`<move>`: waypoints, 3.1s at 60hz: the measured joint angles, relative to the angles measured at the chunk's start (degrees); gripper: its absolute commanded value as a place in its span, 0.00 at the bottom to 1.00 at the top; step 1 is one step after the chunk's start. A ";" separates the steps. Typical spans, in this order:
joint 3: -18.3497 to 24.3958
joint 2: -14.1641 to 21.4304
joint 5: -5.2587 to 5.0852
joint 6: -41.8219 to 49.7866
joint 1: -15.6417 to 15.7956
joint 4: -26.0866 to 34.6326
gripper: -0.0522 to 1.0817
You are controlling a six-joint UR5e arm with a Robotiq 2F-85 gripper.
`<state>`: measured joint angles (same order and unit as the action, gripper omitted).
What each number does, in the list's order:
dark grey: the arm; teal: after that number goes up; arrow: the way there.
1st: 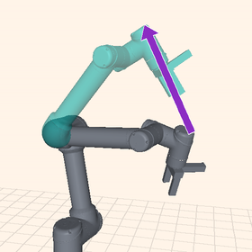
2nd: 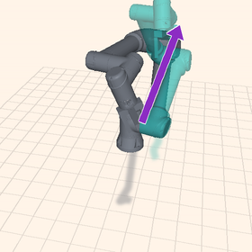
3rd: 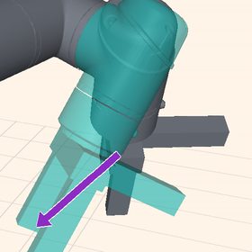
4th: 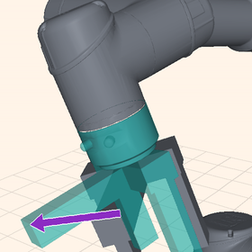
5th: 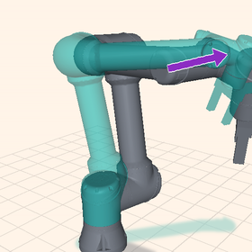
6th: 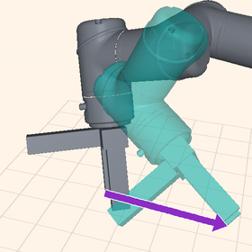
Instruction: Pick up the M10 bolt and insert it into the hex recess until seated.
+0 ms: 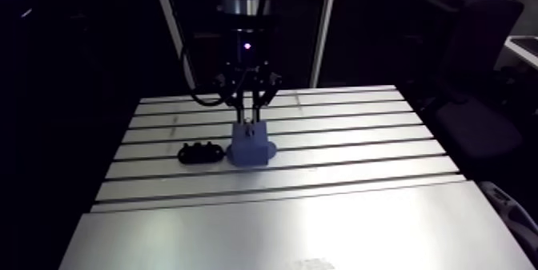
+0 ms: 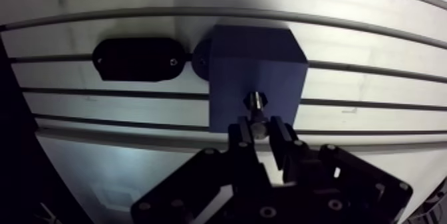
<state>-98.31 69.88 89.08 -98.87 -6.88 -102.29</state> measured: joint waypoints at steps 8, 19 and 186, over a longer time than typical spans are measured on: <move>-0.11 -0.03 0.00 0.01 -0.03 -0.40 0.80; -0.24 -0.10 -0.01 0.03 -0.01 -0.92 0.80; -0.83 4.77 1.17 1.00 0.56 -3.06 0.96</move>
<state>-99.14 74.65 90.25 -97.87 -6.32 -105.35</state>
